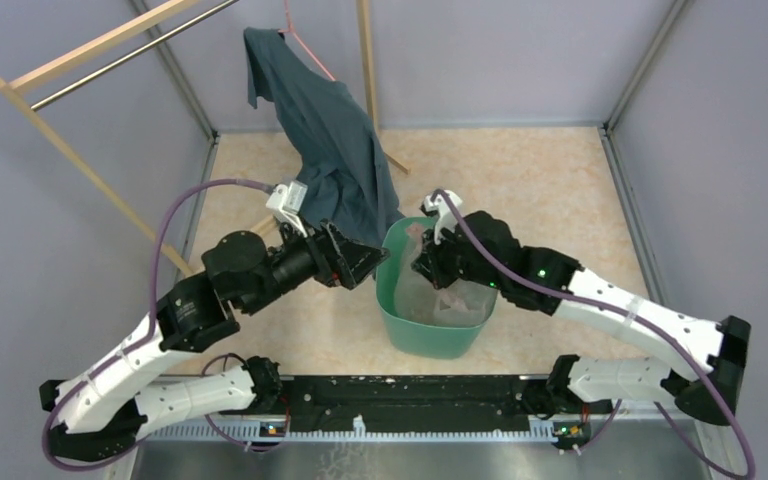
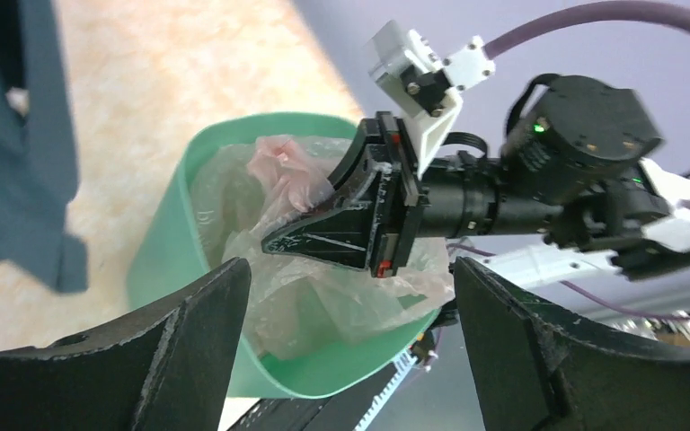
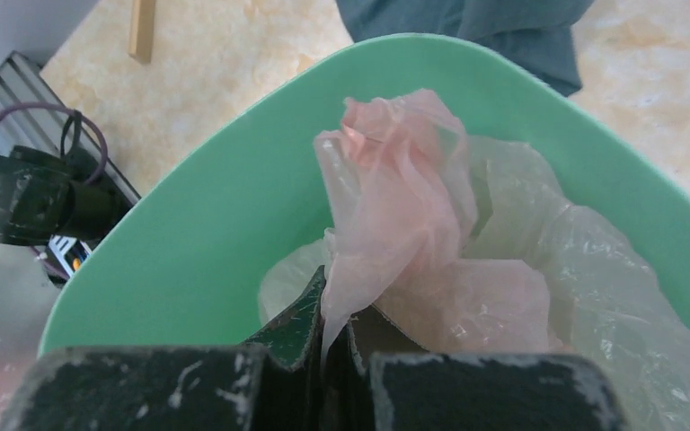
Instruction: Put the trash bags into the trash bin
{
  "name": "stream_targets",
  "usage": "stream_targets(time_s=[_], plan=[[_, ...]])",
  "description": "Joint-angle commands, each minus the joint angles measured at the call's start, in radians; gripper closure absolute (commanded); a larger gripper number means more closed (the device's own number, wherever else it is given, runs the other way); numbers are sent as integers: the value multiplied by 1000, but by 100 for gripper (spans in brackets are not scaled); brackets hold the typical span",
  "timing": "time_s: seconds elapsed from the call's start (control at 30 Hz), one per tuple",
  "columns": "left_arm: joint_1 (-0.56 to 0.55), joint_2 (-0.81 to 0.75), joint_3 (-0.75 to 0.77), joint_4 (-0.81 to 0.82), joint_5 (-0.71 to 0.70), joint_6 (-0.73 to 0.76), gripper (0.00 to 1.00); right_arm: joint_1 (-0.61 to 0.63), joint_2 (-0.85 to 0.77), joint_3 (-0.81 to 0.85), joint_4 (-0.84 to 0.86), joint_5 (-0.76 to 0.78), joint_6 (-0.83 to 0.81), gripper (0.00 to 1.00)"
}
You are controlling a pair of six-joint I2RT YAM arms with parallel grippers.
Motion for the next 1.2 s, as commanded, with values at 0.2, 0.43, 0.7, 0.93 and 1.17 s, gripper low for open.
stream_targets(time_s=[0.2,0.43,0.7,0.93,1.17], plan=[[-1,-20,-276,28,-133,-226,18,-27,132,-151,537,116,86,100],[0,29,-389,276,-6,-281,24,-127,140,-188,711,18,-37,100],[0,138,-323,339,22,-232,21,-178,112,-92,554,-84,-63,100],[-1,116,-172,139,21,-106,3,-178,22,51,116,-135,14,100],[-1,97,-21,87,49,-134,5,-178,-76,49,76,-185,-33,100]])
